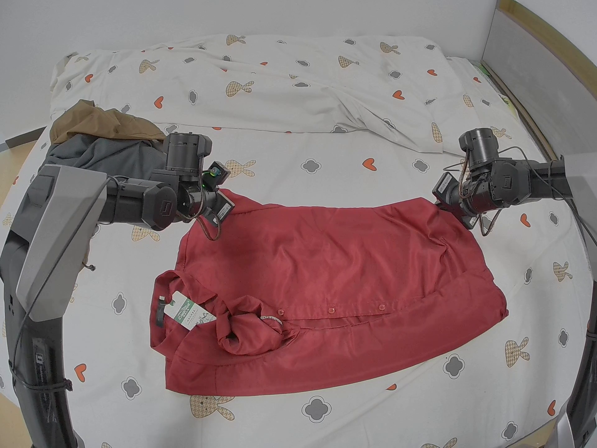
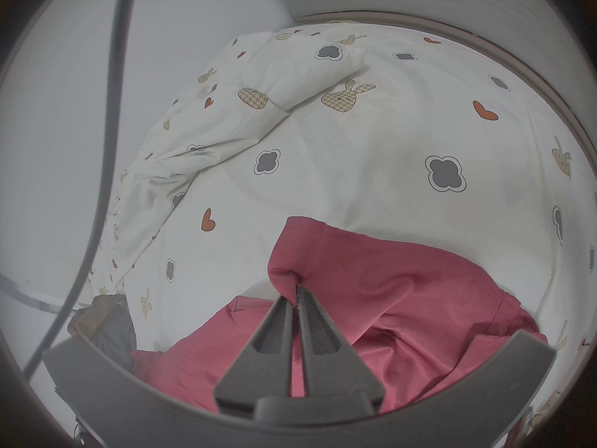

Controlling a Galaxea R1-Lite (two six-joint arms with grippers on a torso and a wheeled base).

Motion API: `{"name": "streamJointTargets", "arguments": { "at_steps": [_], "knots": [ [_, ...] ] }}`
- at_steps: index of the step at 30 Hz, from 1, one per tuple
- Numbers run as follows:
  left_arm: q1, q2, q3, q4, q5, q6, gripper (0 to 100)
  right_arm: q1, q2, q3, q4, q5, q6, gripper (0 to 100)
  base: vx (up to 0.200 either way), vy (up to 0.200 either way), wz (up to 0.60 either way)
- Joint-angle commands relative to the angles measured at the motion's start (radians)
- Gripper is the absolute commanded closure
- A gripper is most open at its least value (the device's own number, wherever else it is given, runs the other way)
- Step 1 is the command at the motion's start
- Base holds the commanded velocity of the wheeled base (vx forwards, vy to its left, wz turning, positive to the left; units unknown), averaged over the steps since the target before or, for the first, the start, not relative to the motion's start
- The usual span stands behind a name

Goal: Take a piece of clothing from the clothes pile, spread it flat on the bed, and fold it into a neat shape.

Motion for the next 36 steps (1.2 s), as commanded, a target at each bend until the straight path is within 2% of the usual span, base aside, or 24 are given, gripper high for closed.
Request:
{"name": "streamJointTargets", "arguments": {
  "at_steps": [1, 7, 15, 16, 22, 25, 28, 29, 31, 36],
  "knots": [
    [0.000, -0.070, 0.048, -0.001, -0.011, -0.008, 100, -0.003, -0.004, 0.001, 0.000, 0.000, 0.000, 100, 0.000, 0.000, 0.00],
    [0.000, -0.157, 0.128, -0.001, -0.050, -0.017, 100, -0.004, -0.019, 0.020, 0.000, -0.001, 0.000, 100, 0.000, 0.000, 0.00],
    [0.021, -0.090, 0.042, 0.068, -0.042, -0.037, 100, -0.001, -0.017, 0.020, 0.000, 0.000, 0.000, 100, 0.000, 0.000, 0.00],
    [0.026, -0.078, 0.030, 0.076, -0.040, -0.039, 0, -0.001, -0.016, 0.020, 0.000, 0.000, 0.000, 100, 0.000, 0.000, 0.00],
    [0.043, -0.019, -0.067, 0.121, -0.043, -0.039, 0, -0.001, -0.010, 0.020, 0.000, 0.000, 0.000, 100, 0.000, 0.000, 0.00],
    [0.046, 0.008, -0.159, 0.205, -0.062, -0.044, 0, 0.000, -0.007, 0.021, 0.000, 0.000, 0.000, 100, 0.000, 0.000, 0.00],
    [0.046, 0.019, -0.206, 0.257, -0.094, -0.054, 0, 0.002, -0.007, 0.021, 0.000, 0.000, 0.000, 100, 0.000, 0.000, 0.00],
    [0.047, 0.030, -0.246, 0.299, -0.139, -0.067, 0, 0.002, -0.007, 0.020, 0.000, 0.000, 0.000, 100, 0.000, 0.000, 0.00],
    [0.049, 0.047, -0.249, 0.308, -0.163, -0.073, 0, 0.000, -0.007, 0.021, 0.000, -0.001, 0.000, 100, 0.000, 0.000, 0.00],
    [0.050, 0.082, -0.249, 0.312, -0.166, -0.073, 0, -0.001, -0.007, 0.021, 0.000, 0.000, 0.000, 100, 0.000, 0.000, 0.00]
  ]
}}
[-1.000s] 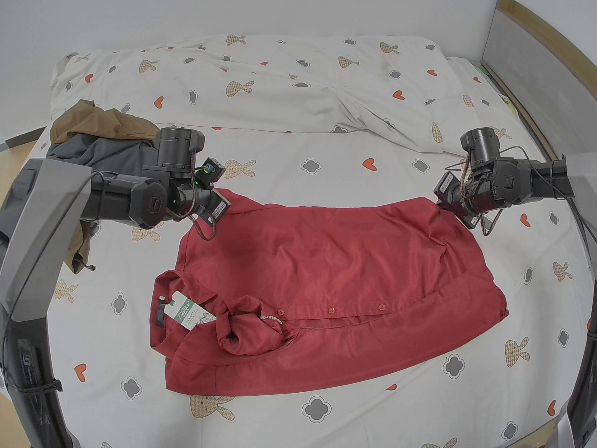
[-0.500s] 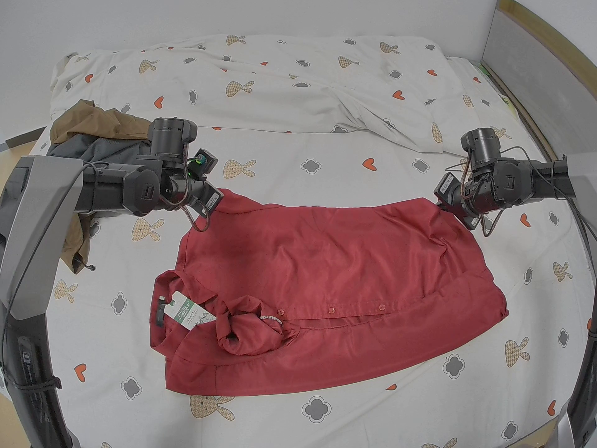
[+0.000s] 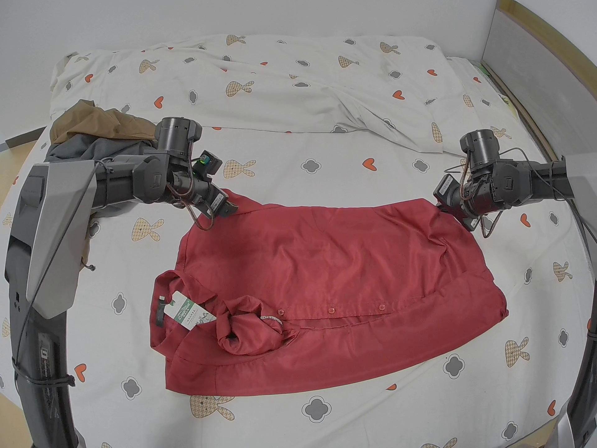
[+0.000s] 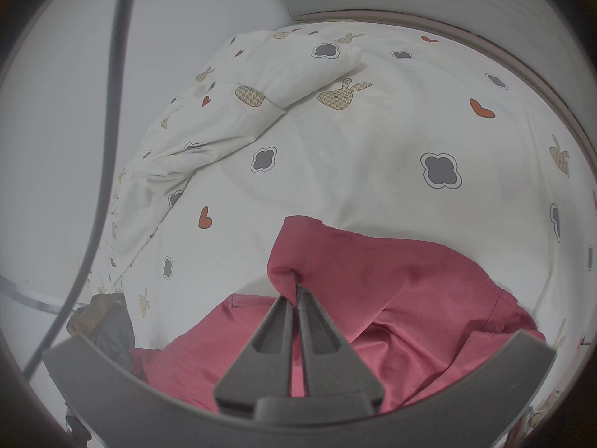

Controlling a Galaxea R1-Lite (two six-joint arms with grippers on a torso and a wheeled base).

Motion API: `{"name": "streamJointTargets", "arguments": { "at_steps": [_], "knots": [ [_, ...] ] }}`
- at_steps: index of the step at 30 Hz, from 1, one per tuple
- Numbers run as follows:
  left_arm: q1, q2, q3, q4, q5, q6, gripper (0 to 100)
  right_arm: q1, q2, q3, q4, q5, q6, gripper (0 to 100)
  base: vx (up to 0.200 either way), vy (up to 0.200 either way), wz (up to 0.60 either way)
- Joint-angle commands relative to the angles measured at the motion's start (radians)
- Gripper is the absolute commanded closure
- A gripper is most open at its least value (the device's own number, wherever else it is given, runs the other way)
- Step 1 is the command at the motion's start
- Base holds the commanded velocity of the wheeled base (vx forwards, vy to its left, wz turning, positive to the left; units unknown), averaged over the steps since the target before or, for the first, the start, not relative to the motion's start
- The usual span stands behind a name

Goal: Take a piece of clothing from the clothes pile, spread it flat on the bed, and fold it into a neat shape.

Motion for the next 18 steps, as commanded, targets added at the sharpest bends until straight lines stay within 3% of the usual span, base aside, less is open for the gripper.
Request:
{"name": "streamJointTargets", "arguments": {
  "at_steps": [1, 15, 16, 18],
  "knots": [
    [0.001, 0.052, -0.010, 0.001, -0.001, -0.001, 0, -0.002, 0.003, 0.000, 0.000, -0.001, 0.000, 100, 0.000, 0.000, 0.00],
    [0.011, 0.113, -0.010, -0.006, -0.003, -0.006, 0, 0.001, 0.005, 0.000, 0.000, 0.000, 0.000, 100, 0.000, 0.000, 0.00],
    [0.011, 0.113, -0.010, -0.006, -0.003, -0.006, 100, 0.001, 0.005, 0.000, 0.000, 0.000, 0.000, 100, 0.000, 0.000, 0.00],
    [0.006, 0.113, -0.010, -0.009, -0.003, -0.006, 100, 0.001, 0.003, 0.000, 0.000, -0.001, 0.000, 100, 0.000, 0.000, 0.00]
  ]
}}
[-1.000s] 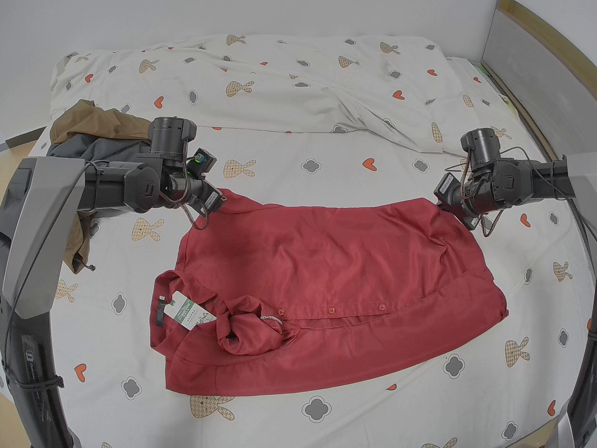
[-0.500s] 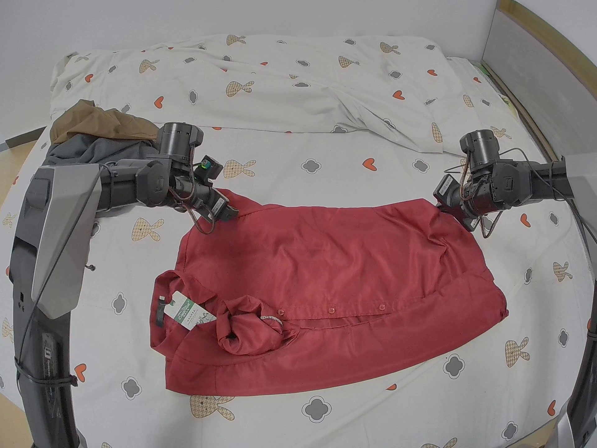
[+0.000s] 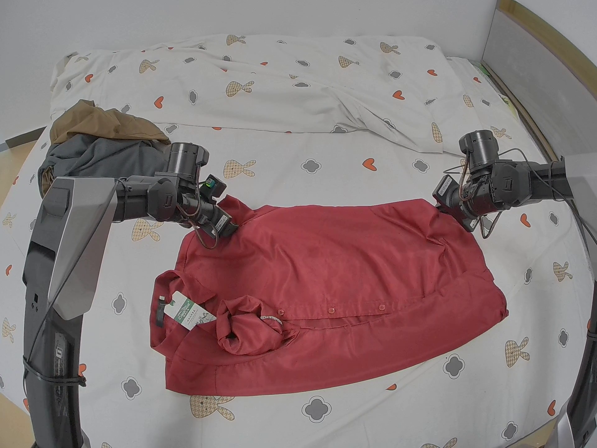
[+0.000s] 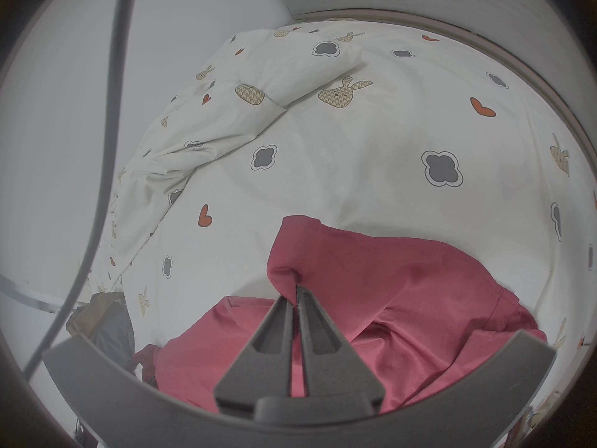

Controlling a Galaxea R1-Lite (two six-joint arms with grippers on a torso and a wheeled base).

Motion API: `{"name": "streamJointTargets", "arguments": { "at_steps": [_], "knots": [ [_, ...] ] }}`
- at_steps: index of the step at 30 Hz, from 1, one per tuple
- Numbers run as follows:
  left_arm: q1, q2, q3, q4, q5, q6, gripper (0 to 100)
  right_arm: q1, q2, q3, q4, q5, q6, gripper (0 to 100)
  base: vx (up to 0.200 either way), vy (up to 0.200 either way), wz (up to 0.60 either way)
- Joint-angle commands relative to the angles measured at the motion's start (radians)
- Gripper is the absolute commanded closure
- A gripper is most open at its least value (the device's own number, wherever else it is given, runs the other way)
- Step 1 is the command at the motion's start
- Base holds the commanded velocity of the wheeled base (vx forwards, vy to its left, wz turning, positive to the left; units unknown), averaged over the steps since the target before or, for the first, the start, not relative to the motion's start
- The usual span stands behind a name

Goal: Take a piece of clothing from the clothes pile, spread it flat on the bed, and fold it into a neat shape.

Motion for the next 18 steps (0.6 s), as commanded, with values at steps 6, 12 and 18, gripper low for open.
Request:
{"name": "streamJointTargets", "arguments": {
  "at_steps": [6, 12, 18],
  "knots": [
    [-0.004, -0.003, 0.000, -0.001, 0.003, -0.004, 100, -0.001, 0.000, 0.002, 0.000, 0.000, 0.000, 100, 0.000, 0.000, 0.00],
    [-0.004, -0.065, 0.000, 0.001, 0.003, -0.015, 100, 0.000, 0.000, 0.002, 0.000, 0.000, 0.000, 100, 0.000, 0.000, 0.00],
    [-0.007, -0.143, 0.009, -0.016, 0.001, -0.016, 100, 0.000, -0.013, 0.022, 0.000, -0.001, 0.000, 100, 0.000, 0.000, 0.00]
  ]
}}
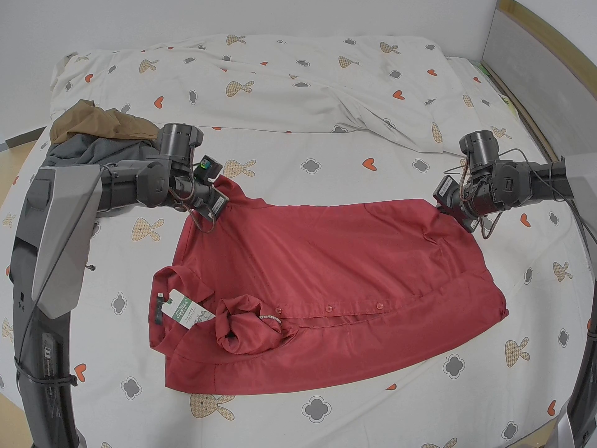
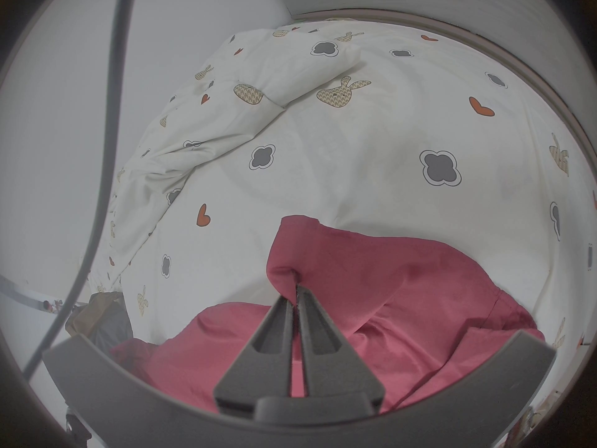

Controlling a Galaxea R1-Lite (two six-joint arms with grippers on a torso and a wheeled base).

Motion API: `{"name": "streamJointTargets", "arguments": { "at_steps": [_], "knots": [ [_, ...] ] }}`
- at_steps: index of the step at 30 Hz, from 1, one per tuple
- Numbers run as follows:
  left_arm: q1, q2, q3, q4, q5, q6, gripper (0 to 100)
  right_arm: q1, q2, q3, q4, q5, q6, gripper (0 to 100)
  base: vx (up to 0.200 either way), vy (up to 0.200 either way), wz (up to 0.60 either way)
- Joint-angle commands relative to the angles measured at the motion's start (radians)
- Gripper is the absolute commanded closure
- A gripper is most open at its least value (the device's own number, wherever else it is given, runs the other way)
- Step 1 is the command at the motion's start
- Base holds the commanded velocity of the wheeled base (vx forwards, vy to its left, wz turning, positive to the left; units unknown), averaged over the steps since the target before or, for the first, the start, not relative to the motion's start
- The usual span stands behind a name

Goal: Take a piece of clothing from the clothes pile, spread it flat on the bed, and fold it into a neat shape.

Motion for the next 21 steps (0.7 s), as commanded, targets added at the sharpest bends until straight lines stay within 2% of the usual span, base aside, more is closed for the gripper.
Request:
{"name": "streamJointTargets", "arguments": {
  "at_steps": [1, 6, 9, 10, 11, 14, 21],
  "knots": [
    [-0.002, -0.081, 0.029, -0.022, -0.001, -0.001, 100, 0.001, -0.018, 0.021, 0.001, -0.001, 0.000, 100, 0.000, 0.000, 0.00],
    [-0.005, -0.130, 0.134, -0.080, -0.001, -0.001, 100, -0.001, -0.073, 0.064, 0.001, -0.001, 0.000, 100, 0.000, 0.000, 0.00],
    [-0.004, -0.187, 0.289, -0.165, 0.001, 0.002, 100, -0.007, -0.147, 0.124, 0.001, 0.001, 0.000, 100, 0.000, 0.000, 0.00],
    [-0.004, -0.187, 0.289, -0.165, 0.001, 0.002, 100, -0.007, -0.147, 0.124, 0.001, 0.001, 0.000, 100, 0.000, 0.000, 0.00],
    [-0.004, -0.214, 0.372, -0.209, 0.001, 0.004, 100, -0.012, -0.182, 0.159, 0.001, 0.002, 0.000, 100, 0.000, 0.000, 0.00],
    [-0.004, -0.257, 0.504, -0.294, -0.001, 0.004, 100, -0.018, -0.233, 0.219, -0.001, 0.004, 0.002, 100, 0.000, 0.000, 0.00],
    [0.001, -0.372, 0.771, -0.475, 0.001, 0.001, 100, -0.029, -0.323, 0.354, -0.001, 0.008, 0.002, 100, 0.000, 0.000, 0.00]
  ]
}}
